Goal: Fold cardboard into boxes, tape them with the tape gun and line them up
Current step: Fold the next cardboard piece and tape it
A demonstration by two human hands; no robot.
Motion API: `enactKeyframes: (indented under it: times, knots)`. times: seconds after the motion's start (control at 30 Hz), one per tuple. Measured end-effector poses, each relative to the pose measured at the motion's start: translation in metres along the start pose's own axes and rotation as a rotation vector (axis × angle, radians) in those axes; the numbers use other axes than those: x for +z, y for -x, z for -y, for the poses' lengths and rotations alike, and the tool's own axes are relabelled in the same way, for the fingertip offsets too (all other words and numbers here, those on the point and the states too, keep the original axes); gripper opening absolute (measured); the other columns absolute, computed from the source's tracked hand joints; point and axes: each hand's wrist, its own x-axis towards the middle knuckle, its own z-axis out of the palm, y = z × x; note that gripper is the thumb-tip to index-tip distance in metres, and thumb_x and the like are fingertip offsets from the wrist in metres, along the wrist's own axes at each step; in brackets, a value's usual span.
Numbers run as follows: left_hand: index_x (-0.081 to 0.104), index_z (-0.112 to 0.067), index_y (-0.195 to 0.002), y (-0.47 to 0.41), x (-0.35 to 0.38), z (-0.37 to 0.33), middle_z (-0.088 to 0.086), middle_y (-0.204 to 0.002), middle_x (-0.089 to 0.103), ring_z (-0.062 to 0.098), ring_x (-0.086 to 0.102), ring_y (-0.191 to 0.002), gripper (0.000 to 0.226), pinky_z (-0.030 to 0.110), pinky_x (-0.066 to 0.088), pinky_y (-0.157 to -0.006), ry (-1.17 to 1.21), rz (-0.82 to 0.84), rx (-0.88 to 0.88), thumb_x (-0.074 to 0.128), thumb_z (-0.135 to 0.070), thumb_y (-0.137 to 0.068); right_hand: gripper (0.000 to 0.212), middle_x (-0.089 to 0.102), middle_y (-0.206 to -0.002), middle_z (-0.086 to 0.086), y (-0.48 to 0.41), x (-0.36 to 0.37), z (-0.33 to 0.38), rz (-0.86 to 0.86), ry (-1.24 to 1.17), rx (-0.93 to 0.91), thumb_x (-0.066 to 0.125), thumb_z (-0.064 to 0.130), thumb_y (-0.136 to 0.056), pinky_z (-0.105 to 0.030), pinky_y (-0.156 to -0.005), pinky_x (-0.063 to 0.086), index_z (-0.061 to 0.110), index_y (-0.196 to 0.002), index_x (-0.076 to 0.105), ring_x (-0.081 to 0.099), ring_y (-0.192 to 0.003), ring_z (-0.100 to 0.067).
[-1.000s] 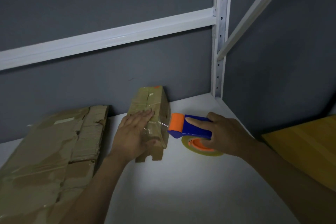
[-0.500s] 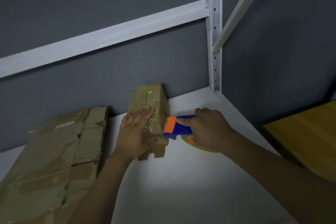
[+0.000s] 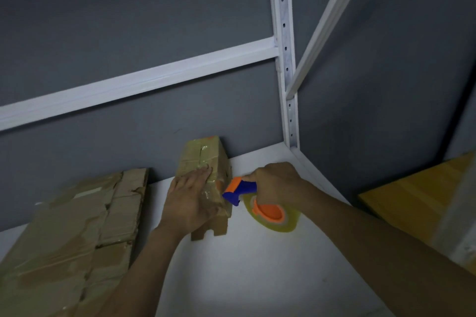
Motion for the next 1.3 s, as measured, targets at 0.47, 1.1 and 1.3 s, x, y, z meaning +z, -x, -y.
enactKeyframes:
  times: [0.47,1.1,1.3]
  knots:
    - [0.029,-0.037,-0.145,0.0,0.002,0.036,-0.016,-0.152,0.025,0.014,0.013,-0.145,0.092,0.038,0.015,-0.116,0.159,0.016,0.1,0.052,-0.077,-0.065,0.042,0.06,-0.129,-0.003,-0.008,0.038,-0.028,-0.022,-0.697,0.339,0.06,0.033,-0.088,-0.032,-0.103,0.042,0.02,-0.128,0.059,0.056,-0.118,-0.02]
    - [0.039,-0.037,-0.144,-0.003,-0.026,0.059,-0.017,-0.147,0.041,-0.005,0.033,-0.136,0.075,0.025,0.03,-0.115,0.528,0.245,0.063,0.075,-0.022,-0.08,0.051,0.023,-0.147,0.018,-0.058,0.063,0.02,-0.2,-0.568,-0.296,0.059,0.013,-0.094,-0.022,-0.116,0.019,0.022,-0.141,0.044,0.02,-0.141,-0.006]
    - [0.06,-0.026,-0.13,-0.006,-0.042,0.08,-0.017,-0.142,0.047,-0.02,0.032,-0.128,0.054,0.0,0.021,-0.104,0.492,0.27,0.139,0.068,0.002,-0.085,0.063,0.025,-0.147,0.019,-0.073,0.041,0.0,-0.06,-0.484,-0.427,0.07,0.015,-0.085,-0.023,-0.114,0.017,0.027,-0.14,0.041,0.012,-0.143,-0.001]
